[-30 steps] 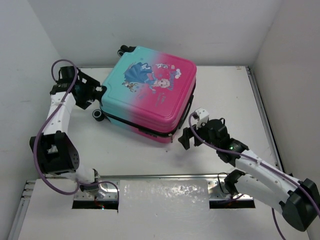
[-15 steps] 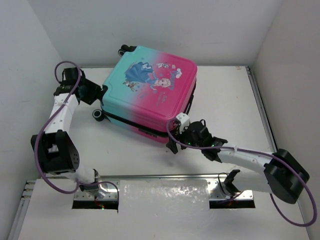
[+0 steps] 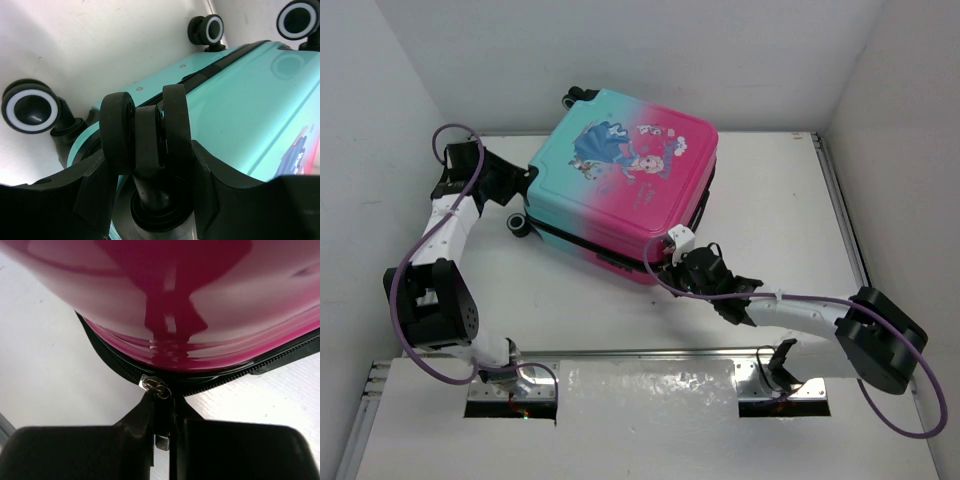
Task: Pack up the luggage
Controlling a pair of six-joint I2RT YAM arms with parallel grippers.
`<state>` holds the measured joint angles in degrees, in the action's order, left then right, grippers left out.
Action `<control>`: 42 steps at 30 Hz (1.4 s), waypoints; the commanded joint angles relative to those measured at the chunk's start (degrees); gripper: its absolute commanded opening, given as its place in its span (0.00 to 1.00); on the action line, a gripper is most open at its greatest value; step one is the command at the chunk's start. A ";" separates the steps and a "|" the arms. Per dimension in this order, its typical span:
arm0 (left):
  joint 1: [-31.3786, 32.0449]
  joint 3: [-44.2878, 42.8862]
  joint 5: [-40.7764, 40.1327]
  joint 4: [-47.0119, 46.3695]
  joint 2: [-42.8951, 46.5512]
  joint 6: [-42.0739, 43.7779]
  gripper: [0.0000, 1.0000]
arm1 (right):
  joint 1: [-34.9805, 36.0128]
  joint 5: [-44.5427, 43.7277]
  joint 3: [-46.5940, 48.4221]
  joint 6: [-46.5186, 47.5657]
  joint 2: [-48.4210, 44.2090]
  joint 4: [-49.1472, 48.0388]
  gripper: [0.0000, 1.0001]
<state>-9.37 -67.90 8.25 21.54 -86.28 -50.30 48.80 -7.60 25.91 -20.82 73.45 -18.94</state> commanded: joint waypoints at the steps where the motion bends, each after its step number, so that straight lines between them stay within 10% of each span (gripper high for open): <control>1: 2.07 3.38 8.10 -2.46 -2.23 5.92 0.00 | -0.98 -11.03 -0.15 4.01 -4.61 -4.70 0.00; 9: 1.81 4.79 3.02 -5.28 -3.54 2.50 0.00 | -5.18 -25.97 -6.40 13.96 -8.06 -9.36 0.00; 24: 1.81 -0.74 -5.08 -3.44 -10.57 0.82 0.00 | -32.17 -7.35 13.01 23.45 11.78 -9.10 0.00; 42: 2.68 -12.95 -13.87 -0.19 -19.80 1.35 0.00 | -47.65 4.44 69.69 17.48 55.82 -2.24 0.00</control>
<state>-4.84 -80.62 8.34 16.84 -100.73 -55.37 5.63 2.87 88.03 -4.16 125.75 -12.32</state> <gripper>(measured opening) 0.514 0.046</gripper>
